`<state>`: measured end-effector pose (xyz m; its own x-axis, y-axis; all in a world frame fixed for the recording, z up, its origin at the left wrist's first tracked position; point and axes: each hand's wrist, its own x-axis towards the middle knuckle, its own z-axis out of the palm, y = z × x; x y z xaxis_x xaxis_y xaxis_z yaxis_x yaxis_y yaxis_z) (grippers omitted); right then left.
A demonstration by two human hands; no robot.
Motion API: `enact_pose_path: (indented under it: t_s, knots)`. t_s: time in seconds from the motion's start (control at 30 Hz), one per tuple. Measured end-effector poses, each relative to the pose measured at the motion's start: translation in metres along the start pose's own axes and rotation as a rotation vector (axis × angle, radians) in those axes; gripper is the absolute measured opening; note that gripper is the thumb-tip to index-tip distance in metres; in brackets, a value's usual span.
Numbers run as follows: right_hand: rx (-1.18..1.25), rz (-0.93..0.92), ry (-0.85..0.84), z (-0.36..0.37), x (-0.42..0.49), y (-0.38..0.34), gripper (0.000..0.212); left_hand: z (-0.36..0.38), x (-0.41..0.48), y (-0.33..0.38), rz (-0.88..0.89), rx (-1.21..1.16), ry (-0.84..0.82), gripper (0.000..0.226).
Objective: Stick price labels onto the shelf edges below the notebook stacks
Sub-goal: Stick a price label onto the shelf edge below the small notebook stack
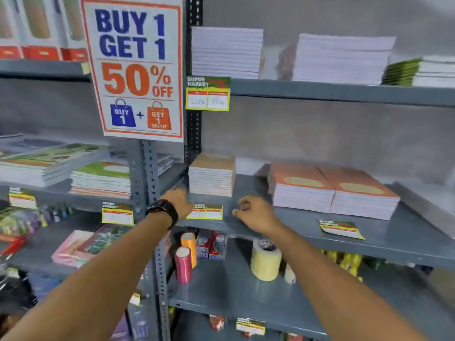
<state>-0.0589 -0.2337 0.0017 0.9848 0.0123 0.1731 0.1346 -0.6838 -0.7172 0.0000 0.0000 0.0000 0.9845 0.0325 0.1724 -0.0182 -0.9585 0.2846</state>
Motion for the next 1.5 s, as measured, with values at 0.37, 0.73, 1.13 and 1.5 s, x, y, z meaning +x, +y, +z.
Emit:
enact_pose_path:
  t_s: [0.37, 0.73, 1.13, 1.5]
  knots:
    - [0.257, 0.277, 0.097, 0.061, 0.05, -0.019, 0.013, 0.006, 0.016, -0.006, -0.083, -0.332, -0.137, 0.045]
    - [0.491, 0.317, -0.071, 0.057, 0.05, -0.031, 0.029, 0.022, 0.015, -0.027, -0.082, -1.208, -0.25, 0.037]
    - [0.022, -0.072, -0.038, 0.084, 0.019, -0.011, 0.011, 0.051, -0.026, -0.044, 0.16, -0.993, -0.062, 0.023]
    - [-0.065, -0.034, 0.089, 0.099, 0.008, -0.001, 0.005, 0.059, -0.034, -0.037, 0.147, -0.695, 0.124, 0.022]
